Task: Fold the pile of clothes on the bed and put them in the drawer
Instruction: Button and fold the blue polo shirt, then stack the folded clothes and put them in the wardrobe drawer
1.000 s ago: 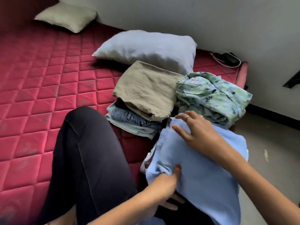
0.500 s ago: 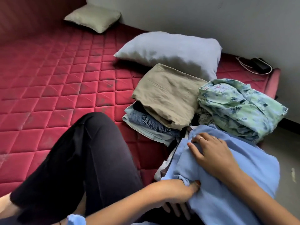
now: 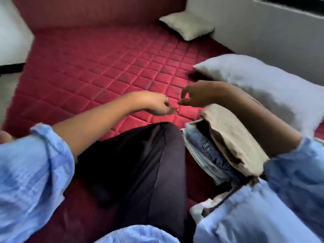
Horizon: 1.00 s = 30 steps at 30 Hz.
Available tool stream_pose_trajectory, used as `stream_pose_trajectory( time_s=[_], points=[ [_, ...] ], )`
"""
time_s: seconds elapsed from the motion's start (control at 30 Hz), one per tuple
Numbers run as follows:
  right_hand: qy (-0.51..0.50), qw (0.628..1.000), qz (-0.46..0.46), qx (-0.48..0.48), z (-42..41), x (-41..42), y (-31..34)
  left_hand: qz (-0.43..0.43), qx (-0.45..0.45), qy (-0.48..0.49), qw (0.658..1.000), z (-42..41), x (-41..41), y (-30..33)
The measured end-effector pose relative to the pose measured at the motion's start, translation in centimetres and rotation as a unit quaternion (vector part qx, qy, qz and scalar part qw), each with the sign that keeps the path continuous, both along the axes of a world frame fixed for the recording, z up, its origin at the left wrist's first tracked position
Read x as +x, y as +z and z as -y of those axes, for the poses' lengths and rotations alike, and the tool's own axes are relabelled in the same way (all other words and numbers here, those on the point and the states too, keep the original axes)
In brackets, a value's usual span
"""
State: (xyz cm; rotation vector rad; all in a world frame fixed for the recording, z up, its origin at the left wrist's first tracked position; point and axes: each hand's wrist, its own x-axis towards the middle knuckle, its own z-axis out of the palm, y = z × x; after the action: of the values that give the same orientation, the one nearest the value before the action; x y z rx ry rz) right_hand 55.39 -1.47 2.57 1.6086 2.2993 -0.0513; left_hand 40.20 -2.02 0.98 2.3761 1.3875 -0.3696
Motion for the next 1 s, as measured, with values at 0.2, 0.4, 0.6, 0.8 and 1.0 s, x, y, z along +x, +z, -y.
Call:
stream_pose_trajectory(
  time_s=[0.2,0.4,0.6,0.8,1.0],
  points=[
    [0.081,0.987,-0.140,0.019,-4.7,-10.3,-1.4,-0.105,-0.001,0.141,0.984,-1.8,-11.3,1.0],
    [0.156,0.962,-0.224,0.023,-2.9,-21.8,-0.1,-0.096,-0.003,0.249,0.964,1.5,-22.7,2.6],
    [0.257,0.926,-0.271,0.058,0.7,-35.2,2.9,-0.053,-0.011,0.350,0.935,6.0,-35.1,5.2],
    [0.352,0.904,-0.241,0.044,4.1,-50.2,6.3,0.021,0.108,0.450,0.886,12.3,-48.2,7.2],
    [0.468,0.856,-0.218,-0.008,12.1,-64.7,6.5,0.095,0.210,0.573,0.786,24.1,-57.8,4.5]
  ],
)
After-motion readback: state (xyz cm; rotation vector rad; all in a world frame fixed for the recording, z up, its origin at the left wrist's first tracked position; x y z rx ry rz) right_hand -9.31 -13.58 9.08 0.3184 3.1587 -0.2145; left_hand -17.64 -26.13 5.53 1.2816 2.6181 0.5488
